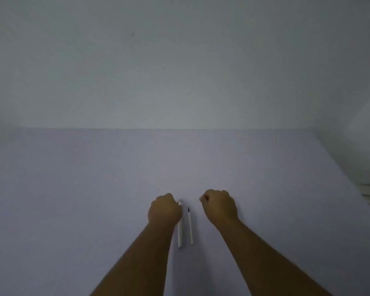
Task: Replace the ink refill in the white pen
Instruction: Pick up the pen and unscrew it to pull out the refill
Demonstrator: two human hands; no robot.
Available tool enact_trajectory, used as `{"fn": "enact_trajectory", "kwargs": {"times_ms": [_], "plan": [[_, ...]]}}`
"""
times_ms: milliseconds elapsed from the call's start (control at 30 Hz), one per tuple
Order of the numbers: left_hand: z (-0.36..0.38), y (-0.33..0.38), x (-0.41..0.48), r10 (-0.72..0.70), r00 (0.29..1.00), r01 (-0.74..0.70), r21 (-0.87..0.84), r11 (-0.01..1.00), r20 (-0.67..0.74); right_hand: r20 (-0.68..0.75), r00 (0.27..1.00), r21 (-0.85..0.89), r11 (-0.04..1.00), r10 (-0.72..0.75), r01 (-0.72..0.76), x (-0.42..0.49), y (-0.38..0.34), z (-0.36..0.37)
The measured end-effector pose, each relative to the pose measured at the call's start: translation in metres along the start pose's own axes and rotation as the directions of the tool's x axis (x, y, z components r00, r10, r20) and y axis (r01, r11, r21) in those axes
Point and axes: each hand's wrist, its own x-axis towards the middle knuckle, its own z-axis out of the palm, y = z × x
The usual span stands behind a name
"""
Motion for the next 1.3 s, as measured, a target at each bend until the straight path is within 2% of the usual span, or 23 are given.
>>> {"fn": "enact_trajectory", "kwargs": {"times_ms": [133, 233, 300, 400, 500, 567, 667, 800, 833, 933, 1000, 1133, 1300], "plan": [[0.026, -0.01, 0.0, -0.135, 0.985, 0.143, -0.071, 0.987, 0.111, 0.054, 0.997, 0.114, 0.992, 0.054, -0.06, 0.0, -0.001, 0.017], [0.036, -0.015, 0.0, -0.156, 0.975, 0.179, -0.142, 0.974, 0.156, 0.103, 0.994, 0.183, 0.981, 0.045, -0.064, -0.002, -0.002, 0.025], [0.034, -0.017, 0.0, -0.141, 0.98, 0.168, -0.203, 0.964, 0.143, 0.119, 0.992, 0.229, 0.971, 0.036, -0.062, -0.002, -0.004, 0.027], [0.028, -0.02, -0.003, -0.049, 0.997, 0.067, -0.363, 0.929, 0.057, 0.174, 0.984, 0.352, 0.93, 0.047, -0.107, -0.005, -0.013, 0.028], [0.02, -0.019, -0.009, 0.086, 0.996, -0.064, -0.466, 0.882, 0.025, 0.221, 0.97, 0.518, 0.83, 0.105, -0.208, -0.003, -0.024, 0.021], [0.016, -0.018, -0.013, 0.161, 0.986, -0.119, -0.455, 0.882, 0.054, 0.269, 0.955, 0.572, 0.778, 0.123, -0.261, 0.001, -0.029, 0.016], [0.007, -0.016, -0.016, 0.161, 0.972, -0.045, -0.531, 0.846, 0.173, 0.308, 0.94, 0.6, 0.737, 0.145, -0.31, 0.008, -0.031, 0.01], [0.003, -0.022, -0.018, 0.178, 0.924, 0.012, -0.491, 0.871, 0.338, 0.295, 0.905, 0.717, 0.555, 0.307, -0.422, 0.02, -0.021, 0.001], [0.004, -0.026, -0.019, 0.169, 0.925, 0.038, -0.524, 0.851, 0.341, 0.311, 0.901, 0.696, 0.572, 0.303, -0.433, 0.023, -0.015, 0.0], [0.006, -0.038, -0.016, 0.104, 0.949, 0.112, -0.627, 0.771, 0.298, 0.363, 0.915, 0.458, 0.821, 0.178, -0.342, 0.021, -0.002, 0.008], [0.006, -0.042, -0.014, 0.082, 0.956, 0.121, -0.637, 0.761, 0.28, 0.348, 0.924, 0.301, 0.915, 0.158, -0.27, 0.014, 0.001, 0.021], [0.008, -0.039, -0.014, 0.104, 0.953, 0.107, -0.639, 0.762, 0.284, 0.253, 0.944, 0.303, 0.91, 0.211, -0.284, 0.003, -0.002, 0.038], [0.009, -0.037, -0.013, 0.118, 0.957, 0.08, -0.634, 0.769, 0.264, 0.212, 0.949, 0.322, 0.901, 0.232, -0.292, -0.002, -0.004, 0.043]]}}
